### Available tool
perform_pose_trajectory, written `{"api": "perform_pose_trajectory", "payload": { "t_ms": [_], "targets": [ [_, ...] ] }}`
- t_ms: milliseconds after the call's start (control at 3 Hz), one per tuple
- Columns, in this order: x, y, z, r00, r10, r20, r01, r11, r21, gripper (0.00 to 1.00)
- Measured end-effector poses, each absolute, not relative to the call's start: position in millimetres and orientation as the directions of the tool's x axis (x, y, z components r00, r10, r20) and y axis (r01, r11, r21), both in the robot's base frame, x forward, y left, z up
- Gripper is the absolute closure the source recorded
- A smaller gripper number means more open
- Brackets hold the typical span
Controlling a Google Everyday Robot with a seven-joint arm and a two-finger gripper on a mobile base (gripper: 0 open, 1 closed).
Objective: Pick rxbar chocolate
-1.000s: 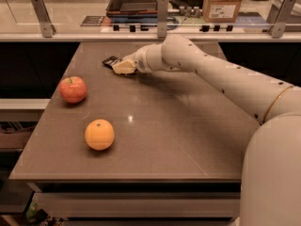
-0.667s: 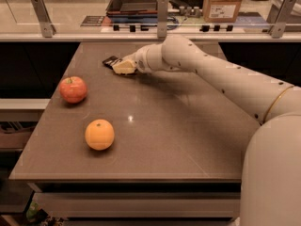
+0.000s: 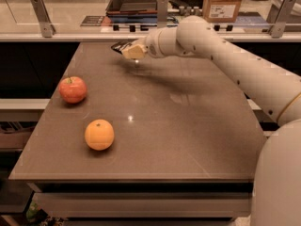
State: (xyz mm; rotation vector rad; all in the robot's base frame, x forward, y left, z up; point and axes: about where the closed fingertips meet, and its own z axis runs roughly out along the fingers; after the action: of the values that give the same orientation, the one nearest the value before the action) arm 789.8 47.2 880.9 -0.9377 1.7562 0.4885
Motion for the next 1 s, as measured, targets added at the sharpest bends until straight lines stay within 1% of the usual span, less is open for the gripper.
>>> {"api": "perform_pose_trajectory", "payload": {
  "t_ms": [1000],
  "targets": [
    [783.1, 29.7, 945.2, -0.064, -0.378, -0.923, -0.82, 0.548, -0.167, 1.0]
  ]
}}
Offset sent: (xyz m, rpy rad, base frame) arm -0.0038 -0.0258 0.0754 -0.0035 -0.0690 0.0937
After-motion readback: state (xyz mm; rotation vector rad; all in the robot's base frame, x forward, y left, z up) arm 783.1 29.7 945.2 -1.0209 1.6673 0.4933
